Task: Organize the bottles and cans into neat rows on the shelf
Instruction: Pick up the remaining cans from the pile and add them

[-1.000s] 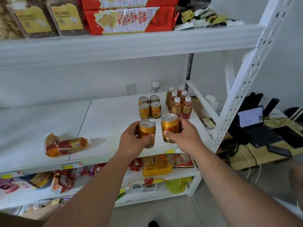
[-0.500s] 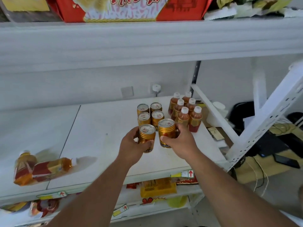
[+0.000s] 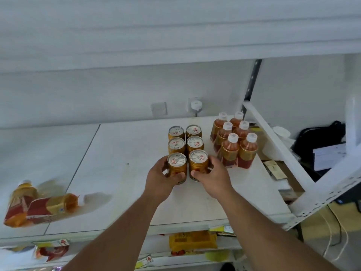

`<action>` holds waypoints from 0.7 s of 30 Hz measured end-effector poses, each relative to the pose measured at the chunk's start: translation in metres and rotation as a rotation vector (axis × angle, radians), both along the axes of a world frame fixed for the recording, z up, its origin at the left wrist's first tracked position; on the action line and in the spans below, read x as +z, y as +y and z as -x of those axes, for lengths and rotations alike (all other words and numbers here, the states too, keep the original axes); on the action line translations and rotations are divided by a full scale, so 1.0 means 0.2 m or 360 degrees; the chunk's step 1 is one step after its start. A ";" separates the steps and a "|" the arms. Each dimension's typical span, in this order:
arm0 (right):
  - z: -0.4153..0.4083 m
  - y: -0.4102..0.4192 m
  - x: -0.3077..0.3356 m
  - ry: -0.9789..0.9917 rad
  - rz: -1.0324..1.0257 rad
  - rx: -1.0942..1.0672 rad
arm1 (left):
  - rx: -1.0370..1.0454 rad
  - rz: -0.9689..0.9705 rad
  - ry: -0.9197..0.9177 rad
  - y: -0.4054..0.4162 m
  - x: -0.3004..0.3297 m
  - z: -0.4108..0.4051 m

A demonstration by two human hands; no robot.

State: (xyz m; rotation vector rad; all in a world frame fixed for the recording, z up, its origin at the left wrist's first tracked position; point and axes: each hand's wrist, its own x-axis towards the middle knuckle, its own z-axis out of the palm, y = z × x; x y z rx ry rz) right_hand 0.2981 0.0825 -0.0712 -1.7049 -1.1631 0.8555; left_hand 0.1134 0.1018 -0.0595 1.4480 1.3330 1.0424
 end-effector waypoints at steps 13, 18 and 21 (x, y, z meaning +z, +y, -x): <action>0.04 0.02 -0.02 -0.0001 -0.0001 -0.0004 | -0.0035 0.0087 -0.0011 0.08 -0.08 0.00; 0.05 -0.05 0.09 -0.0079 0.0144 0.0081 | -0.0156 0.0222 0.0441 0.05 -0.01 0.06; 0.04 -0.13 0.16 -0.0339 0.0317 0.0066 | -0.0193 0.0146 0.0845 0.00 0.05 0.13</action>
